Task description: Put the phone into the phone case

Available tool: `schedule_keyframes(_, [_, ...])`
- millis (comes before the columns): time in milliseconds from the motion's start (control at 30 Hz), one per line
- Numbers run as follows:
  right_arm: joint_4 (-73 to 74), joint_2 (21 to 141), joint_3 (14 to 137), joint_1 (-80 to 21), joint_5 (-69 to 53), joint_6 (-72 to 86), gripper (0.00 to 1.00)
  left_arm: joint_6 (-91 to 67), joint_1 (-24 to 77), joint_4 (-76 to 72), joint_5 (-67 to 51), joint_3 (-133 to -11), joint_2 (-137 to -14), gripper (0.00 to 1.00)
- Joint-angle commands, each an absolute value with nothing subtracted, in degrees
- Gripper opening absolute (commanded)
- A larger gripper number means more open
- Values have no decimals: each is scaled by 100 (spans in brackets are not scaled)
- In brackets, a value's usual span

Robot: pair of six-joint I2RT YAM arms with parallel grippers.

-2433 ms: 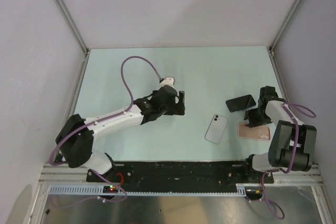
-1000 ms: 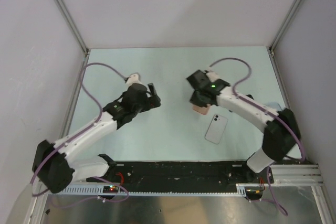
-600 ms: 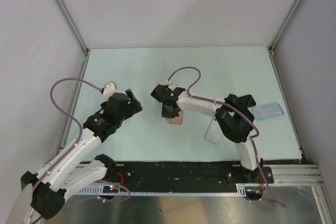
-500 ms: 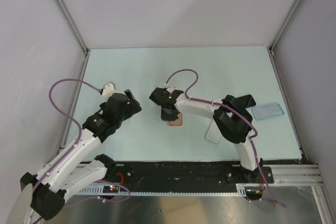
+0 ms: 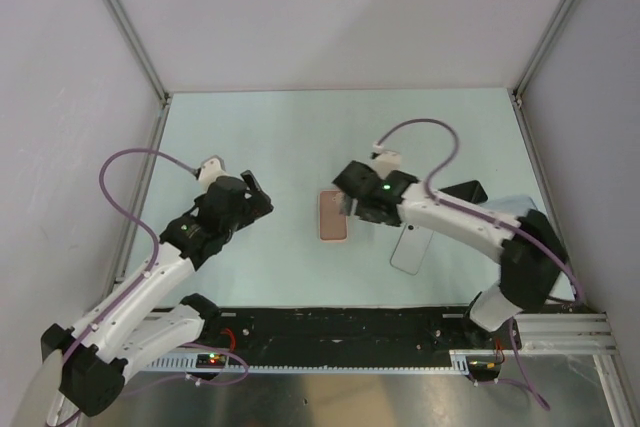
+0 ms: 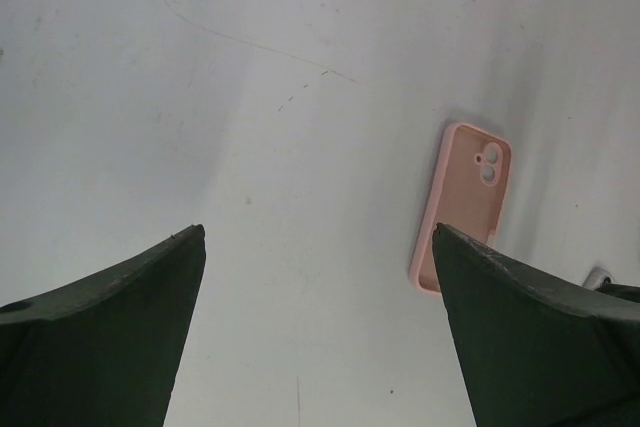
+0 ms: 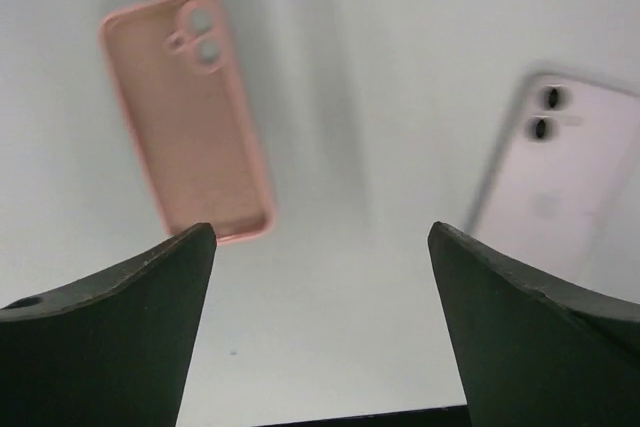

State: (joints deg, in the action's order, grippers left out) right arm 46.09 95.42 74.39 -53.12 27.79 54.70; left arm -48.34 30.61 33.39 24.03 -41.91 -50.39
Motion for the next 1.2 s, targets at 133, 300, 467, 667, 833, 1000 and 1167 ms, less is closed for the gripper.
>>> schedule_keyframes(133, [5109,8070,5556,-4316,3376,6327,97,-4671,3073,2831,1987,-4316,-5191,98])
schedule_keyframes(300, [4784,7739,4970,-3976,3249,6250,99,-4626,3177,2780,1929,-4389,-5272,98])
schedule_keyframes(467, [4270,7631,4619,-3736,2946,5959,99,-4595,3357,2754,1928,-4446,-5399,98])
schedule_keyframes(667, [3730,7621,4415,-3524,2671,5668,99,-4619,3601,2730,1963,-4487,-5563,98])
schedule_keyframes(833, [3538,7717,4387,-3435,2549,5606,100,-4667,3733,2683,1990,-4503,-5683,98])
schedule_keyframes(1000, [3570,7877,4364,-3384,2661,5735,99,-4693,3846,2644,1995,-4544,-5816,98])
schedule_keyframes(1167, [3415,8085,4278,-3229,2598,5684,99,-4653,3984,2599,1962,-4617,-5974,98])
